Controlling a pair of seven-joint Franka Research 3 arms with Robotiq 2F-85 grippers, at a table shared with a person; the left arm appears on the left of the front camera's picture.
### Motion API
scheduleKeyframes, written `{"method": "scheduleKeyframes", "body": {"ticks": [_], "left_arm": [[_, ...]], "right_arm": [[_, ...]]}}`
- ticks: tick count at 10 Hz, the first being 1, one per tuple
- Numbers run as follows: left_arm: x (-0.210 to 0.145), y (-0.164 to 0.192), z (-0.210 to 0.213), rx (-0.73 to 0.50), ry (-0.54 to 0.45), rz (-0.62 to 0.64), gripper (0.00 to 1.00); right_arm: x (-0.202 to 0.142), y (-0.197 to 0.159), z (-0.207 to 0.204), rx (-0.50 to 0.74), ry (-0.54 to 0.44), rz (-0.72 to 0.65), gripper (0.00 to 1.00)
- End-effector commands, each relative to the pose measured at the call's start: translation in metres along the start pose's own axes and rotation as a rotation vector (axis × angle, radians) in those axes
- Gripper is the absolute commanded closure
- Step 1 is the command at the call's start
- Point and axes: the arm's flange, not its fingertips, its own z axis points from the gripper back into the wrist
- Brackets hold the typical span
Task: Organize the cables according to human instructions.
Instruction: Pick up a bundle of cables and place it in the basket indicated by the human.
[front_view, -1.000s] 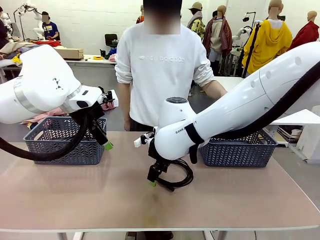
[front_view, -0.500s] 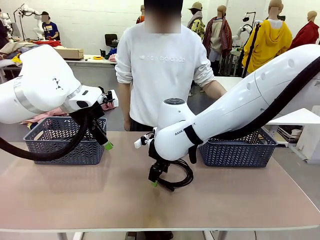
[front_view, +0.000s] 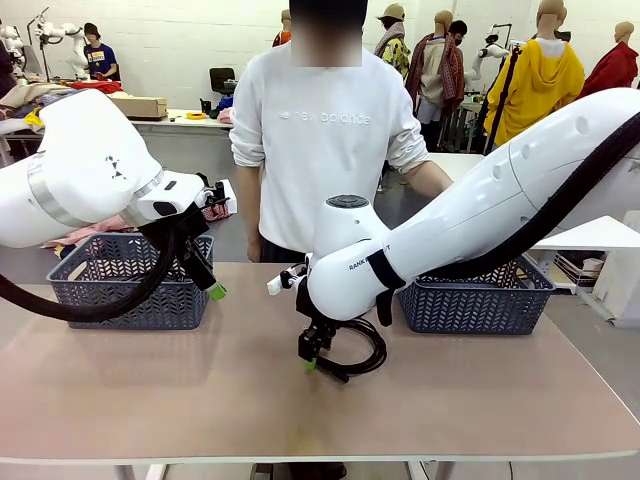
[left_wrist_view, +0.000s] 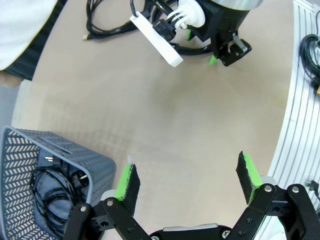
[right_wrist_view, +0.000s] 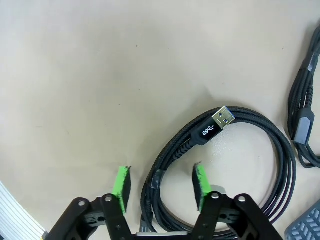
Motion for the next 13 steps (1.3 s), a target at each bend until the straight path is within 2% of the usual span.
{"method": "scheduleKeyframes", "body": {"ticks": [1, 2, 3, 4, 5, 6, 7, 11, 13], "left_arm": [[0.0, 0.002, 0.003, 0.004, -0.003, 0.004, 0.0], [0.0, 0.002, 0.003, 0.004, -0.003, 0.004, 0.0], [0.0, 0.002, 0.003, 0.004, -0.003, 0.004, 0.0], [0.0, 0.002, 0.003, 0.004, -0.003, 0.004, 0.0], [0.0, 0.002, 0.003, 0.004, -0.003, 0.004, 0.0], [0.0, 0.002, 0.003, 0.004, -0.003, 0.004, 0.0], [0.0, 0.002, 0.003, 0.004, -0.003, 0.004, 0.0], [0.0, 0.002, 0.003, 0.004, -0.003, 0.004, 0.0], [0.0, 0.002, 0.003, 0.004, -0.003, 0.004, 0.0]], "right_arm": [[0.007, 0.003, -0.001, -0.022, 0.011, -0.021, 0.56], [0.007, 0.003, 0.0, -0.019, 0.01, -0.022, 0.47], [0.007, 0.003, -0.001, -0.015, 0.01, -0.024, 0.75], [0.007, 0.003, 0.0, -0.01, 0.007, -0.025, 0.66], [0.006, 0.004, 0.003, -0.01, -0.006, -0.031, 0.94], [0.005, 0.004, 0.006, 0.002, -0.011, -0.034, 0.86], [0.003, 0.006, 0.009, 0.013, -0.014, -0.038, 1.0], [-0.013, 0.02, 0.042, 0.1, 0.018, -0.075, 1.0], [-0.031, 0.023, 0.08, 0.069, 0.004, -0.032, 1.0]]}}
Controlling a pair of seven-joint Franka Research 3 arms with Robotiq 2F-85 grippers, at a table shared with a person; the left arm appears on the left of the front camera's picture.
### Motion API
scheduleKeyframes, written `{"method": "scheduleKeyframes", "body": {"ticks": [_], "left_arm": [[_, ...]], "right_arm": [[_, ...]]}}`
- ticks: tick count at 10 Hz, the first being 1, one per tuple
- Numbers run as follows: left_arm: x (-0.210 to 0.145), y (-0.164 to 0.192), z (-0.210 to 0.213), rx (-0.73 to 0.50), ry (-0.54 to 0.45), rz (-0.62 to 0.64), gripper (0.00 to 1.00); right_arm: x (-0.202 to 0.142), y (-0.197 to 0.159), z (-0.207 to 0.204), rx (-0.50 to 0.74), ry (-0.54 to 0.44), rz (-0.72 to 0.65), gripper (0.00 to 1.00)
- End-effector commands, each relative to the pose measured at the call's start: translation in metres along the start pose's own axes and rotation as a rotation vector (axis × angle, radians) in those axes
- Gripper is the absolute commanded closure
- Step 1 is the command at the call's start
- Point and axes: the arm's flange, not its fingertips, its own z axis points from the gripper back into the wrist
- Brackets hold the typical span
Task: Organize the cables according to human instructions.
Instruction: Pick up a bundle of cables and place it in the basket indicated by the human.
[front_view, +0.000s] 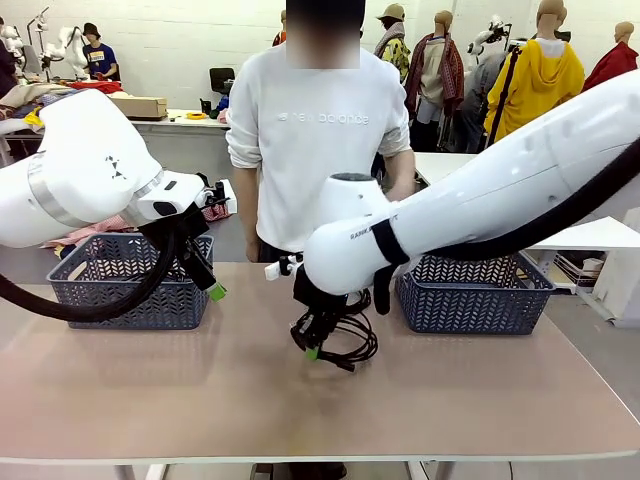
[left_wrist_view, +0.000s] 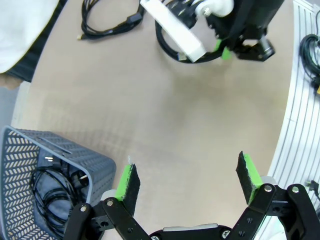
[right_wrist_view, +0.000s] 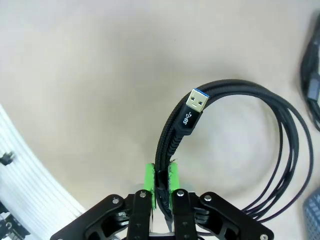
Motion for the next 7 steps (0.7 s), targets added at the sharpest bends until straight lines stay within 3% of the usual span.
{"method": "scheduleKeyframes", "body": {"ticks": [1, 4, 7], "left_arm": [[0.0, 0.002, 0.003, 0.004, -0.003, 0.004, 0.0], [0.0, 0.002, 0.003, 0.004, -0.003, 0.004, 0.0], [0.0, 0.002, 0.003, 0.004, -0.003, 0.004, 0.0]], "right_arm": [[-0.029, -0.004, 0.046, -0.027, -0.024, 0.092, 1.0], [-0.051, -0.036, 0.1, -0.063, -0.04, 0.342, 1.0], [-0.083, -0.092, 0.138, -0.113, -0.042, 0.497, 1.0]]}}
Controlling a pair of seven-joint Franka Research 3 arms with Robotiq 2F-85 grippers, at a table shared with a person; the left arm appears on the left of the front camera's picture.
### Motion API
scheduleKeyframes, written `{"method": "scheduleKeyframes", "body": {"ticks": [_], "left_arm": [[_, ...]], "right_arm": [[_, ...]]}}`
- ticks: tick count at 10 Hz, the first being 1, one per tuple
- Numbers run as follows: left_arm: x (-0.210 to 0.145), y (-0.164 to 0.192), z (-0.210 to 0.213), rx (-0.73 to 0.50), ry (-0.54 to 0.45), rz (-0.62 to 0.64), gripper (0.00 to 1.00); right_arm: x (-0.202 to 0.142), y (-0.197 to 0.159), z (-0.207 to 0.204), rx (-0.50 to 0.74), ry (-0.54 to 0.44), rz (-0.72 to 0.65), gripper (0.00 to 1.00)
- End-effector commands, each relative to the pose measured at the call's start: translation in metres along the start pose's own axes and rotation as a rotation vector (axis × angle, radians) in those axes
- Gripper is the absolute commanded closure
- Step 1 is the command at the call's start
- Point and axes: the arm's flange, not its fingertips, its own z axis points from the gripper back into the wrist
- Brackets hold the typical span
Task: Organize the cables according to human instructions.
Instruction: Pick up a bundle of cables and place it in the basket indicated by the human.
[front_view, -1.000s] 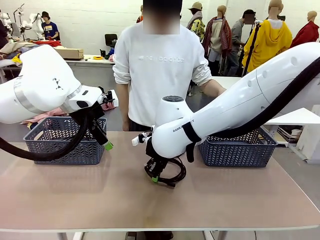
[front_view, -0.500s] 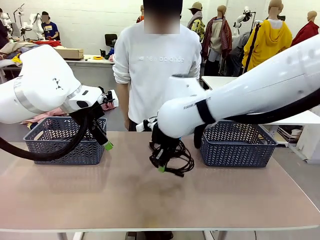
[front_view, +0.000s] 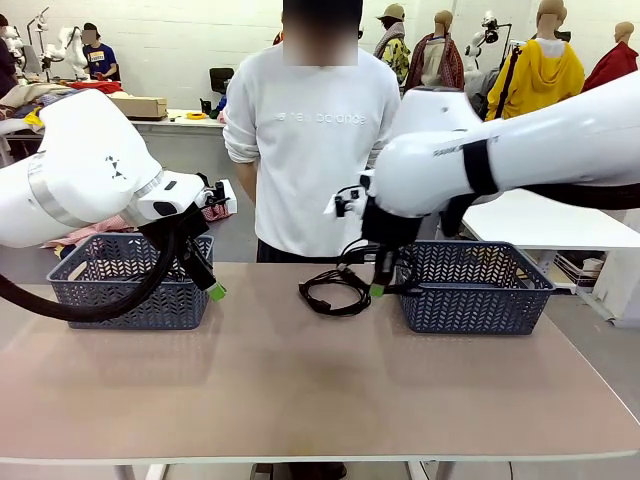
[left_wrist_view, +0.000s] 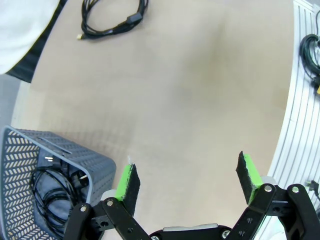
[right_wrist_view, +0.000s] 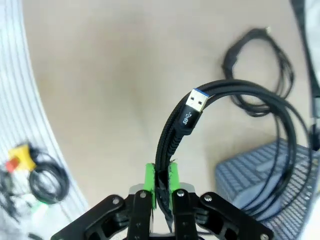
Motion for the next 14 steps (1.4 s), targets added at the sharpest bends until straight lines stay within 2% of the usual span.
{"method": "scheduleKeyframes", "body": {"ticks": [1, 3, 6, 7, 13, 14], "left_arm": [[0.0, 0.002, 0.003, 0.004, -0.003, 0.004, 0.0], [0.0, 0.002, 0.003, 0.004, -0.003, 0.004, 0.0], [0.0, 0.002, 0.003, 0.004, -0.003, 0.004, 0.0], [0.0, 0.002, 0.003, 0.004, -0.003, 0.004, 0.0], [0.0, 0.002, 0.003, 0.004, -0.003, 0.004, 0.0], [0.0, 0.002, 0.003, 0.004, -0.003, 0.004, 0.0]], "right_arm": [[-0.036, -0.02, 0.008, 0.005, -0.013, 0.109, 1.0], [-0.059, -0.046, 0.013, -0.008, 0.001, 0.12, 1.0], [-0.072, -0.067, 0.012, -0.048, 0.037, 0.123, 1.0], [-0.073, -0.056, 0.01, -0.015, 0.015, 0.103, 1.0], [-0.073, -0.056, 0.01, -0.015, 0.015, 0.103, 1.0], [-0.073, -0.058, 0.008, -0.017, 0.027, 0.109, 0.87]]}}
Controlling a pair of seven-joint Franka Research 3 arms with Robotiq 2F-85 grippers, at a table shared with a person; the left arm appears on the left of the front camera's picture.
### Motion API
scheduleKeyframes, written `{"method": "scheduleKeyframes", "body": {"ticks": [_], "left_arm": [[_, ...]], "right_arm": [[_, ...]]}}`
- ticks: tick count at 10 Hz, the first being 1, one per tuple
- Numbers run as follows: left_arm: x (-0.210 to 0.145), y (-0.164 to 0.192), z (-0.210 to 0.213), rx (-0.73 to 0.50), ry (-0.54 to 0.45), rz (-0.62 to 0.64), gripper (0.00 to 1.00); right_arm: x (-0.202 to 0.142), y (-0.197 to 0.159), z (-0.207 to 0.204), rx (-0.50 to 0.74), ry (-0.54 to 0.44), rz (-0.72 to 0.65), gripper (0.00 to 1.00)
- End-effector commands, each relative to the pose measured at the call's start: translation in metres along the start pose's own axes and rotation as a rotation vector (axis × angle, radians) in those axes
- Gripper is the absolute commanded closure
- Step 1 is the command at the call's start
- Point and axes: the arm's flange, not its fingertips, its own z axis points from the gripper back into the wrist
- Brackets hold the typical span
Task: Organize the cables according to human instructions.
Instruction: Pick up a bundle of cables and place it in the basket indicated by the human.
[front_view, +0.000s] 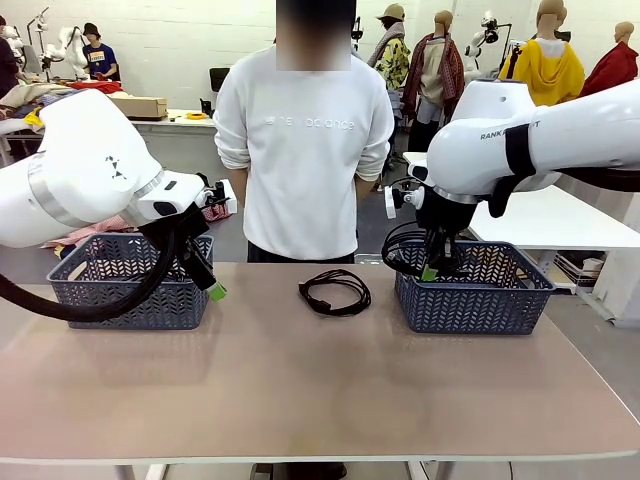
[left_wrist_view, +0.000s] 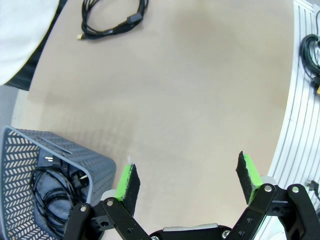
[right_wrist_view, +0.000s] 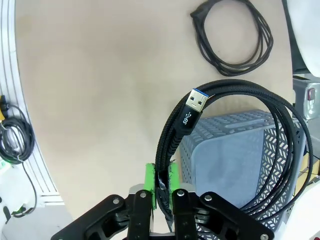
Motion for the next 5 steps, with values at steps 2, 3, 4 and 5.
{"method": "scheduleKeyframes", "body": {"ticks": [2, 3, 4, 5], "left_arm": [[-0.001, 0.002, 0.003, 0.004, -0.003, 0.004, 0.0], [-0.001, 0.002, 0.003, 0.004, -0.003, 0.004, 0.0], [-0.001, 0.002, 0.003, 0.004, -0.003, 0.004, 0.0], [-0.001, 0.002, 0.003, 0.004, -0.003, 0.004, 0.0]], "right_arm": [[-0.013, -0.024, 0.0, -0.033, 0.036, 0.034, 0.87], [-0.021, -0.036, 0.001, -0.036, 0.044, 0.053, 0.87], [-0.03, -0.052, -0.001, -0.035, 0.056, 0.074, 0.87], [-0.038, -0.064, -0.004, -0.03, 0.044, 0.102, 0.87]]}}
